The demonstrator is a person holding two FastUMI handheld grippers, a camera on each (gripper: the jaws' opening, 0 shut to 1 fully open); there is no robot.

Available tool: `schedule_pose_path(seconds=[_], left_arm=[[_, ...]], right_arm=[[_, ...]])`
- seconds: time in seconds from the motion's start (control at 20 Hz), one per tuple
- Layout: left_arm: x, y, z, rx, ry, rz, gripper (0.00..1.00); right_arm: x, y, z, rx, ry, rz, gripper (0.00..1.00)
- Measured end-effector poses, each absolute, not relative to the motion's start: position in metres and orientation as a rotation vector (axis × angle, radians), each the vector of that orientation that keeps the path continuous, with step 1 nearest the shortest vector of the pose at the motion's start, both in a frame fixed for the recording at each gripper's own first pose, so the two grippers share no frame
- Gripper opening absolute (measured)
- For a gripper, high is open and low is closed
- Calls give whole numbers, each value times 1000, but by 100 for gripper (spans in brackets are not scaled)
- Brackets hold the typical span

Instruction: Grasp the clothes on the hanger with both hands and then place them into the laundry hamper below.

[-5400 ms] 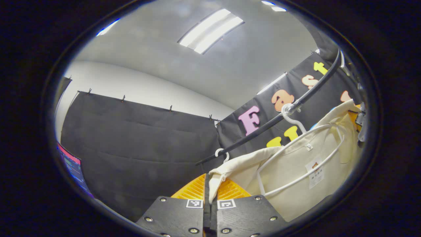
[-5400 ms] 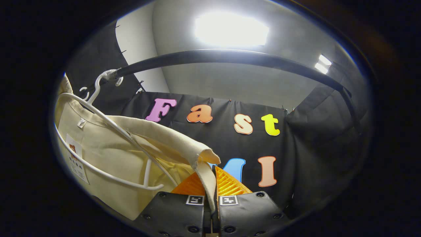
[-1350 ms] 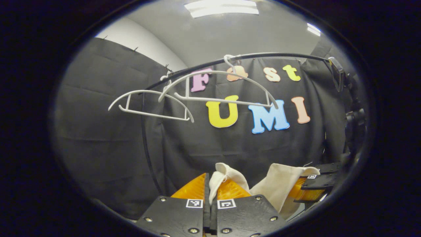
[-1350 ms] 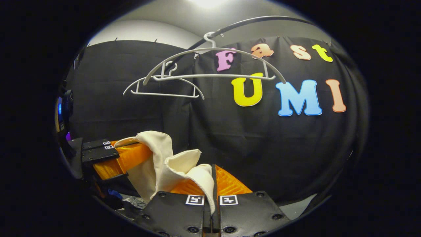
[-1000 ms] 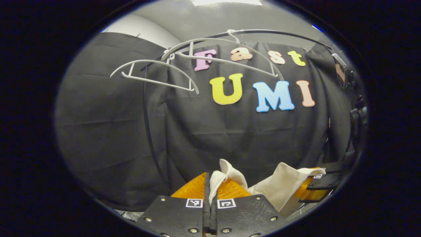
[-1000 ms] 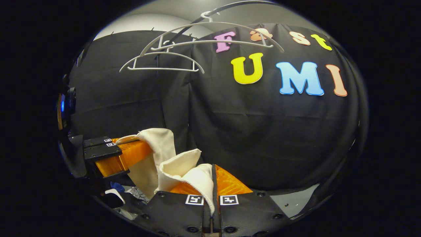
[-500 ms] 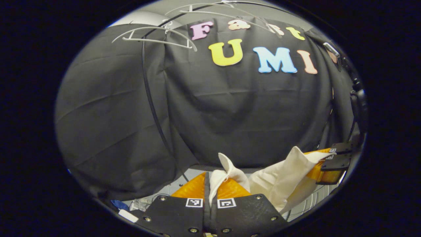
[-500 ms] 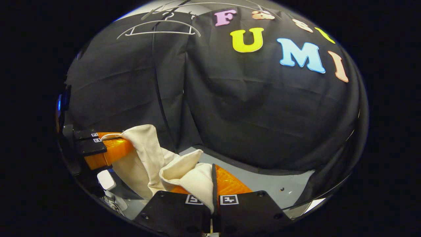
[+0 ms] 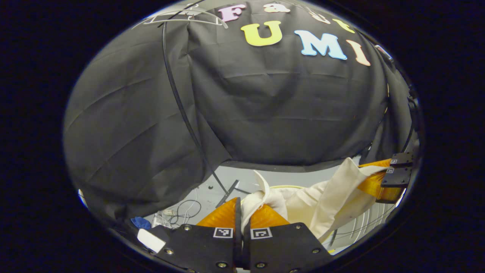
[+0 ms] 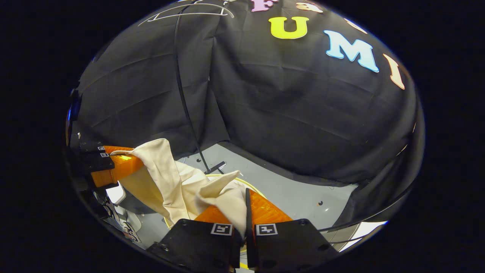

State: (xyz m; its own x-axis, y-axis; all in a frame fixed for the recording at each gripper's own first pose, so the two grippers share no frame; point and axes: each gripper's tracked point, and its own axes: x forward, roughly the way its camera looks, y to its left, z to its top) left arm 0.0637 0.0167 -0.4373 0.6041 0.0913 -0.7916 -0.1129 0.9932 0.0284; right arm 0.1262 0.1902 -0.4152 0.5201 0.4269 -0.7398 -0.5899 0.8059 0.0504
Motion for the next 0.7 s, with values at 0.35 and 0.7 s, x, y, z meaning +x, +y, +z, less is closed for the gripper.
schedule_pose_path(seconds=[0.35, 0.7], left_arm=[[49, 32, -422, 5, 908, 118, 94], [62, 56, -338, 8, 741, 109, 94]], right_arm=[[109, 177, -402, -220, 817, 574, 69], [109, 171, -329, -152, 661, 474, 99]])
